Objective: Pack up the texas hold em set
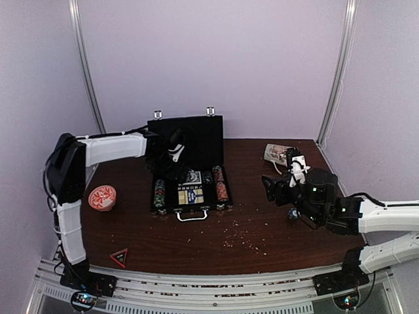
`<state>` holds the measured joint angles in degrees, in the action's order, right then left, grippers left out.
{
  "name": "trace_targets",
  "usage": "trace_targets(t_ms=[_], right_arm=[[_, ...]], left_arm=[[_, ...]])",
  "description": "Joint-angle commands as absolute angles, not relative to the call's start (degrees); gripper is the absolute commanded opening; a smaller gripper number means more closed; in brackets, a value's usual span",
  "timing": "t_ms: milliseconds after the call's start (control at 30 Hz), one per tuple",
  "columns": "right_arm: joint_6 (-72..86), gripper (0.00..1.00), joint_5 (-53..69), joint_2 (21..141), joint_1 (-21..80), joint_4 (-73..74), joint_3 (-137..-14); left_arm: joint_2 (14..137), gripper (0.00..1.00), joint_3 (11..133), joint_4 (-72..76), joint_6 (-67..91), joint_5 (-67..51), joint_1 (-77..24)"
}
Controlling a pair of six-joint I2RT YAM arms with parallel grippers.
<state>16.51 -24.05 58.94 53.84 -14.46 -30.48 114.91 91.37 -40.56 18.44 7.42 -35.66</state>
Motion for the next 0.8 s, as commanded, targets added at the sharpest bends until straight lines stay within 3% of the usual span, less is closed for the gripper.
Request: trace_targets(t_ms=[0, 300, 600, 767], right_arm=[[16.88, 0.76, -24.14, 58.96, 53.52, -14.80, -30.94], [17.00, 0.76, -24.01, 58.81, 53.40, -14.65, -30.90], [17.05, 0.76, -24.03, 58.95, 53.40, -14.48, -30.96], [17.05, 0.76, -24.08, 59.49, 53.36, -14.27, -31.25]], left_arm=[[99.15, 0.89, 73.75, -40.02, 27.44, 11.41, -35.50], [72.88, 0.87, 42.34, -46.09, 49.39, 8.13, -35.91], [65.63, 0.83, 41.42, -56.82, 61.29, 8.90, -35.87], [63.07, 0.79, 38.29, -58.43, 68.95, 3.19, -35.86]])
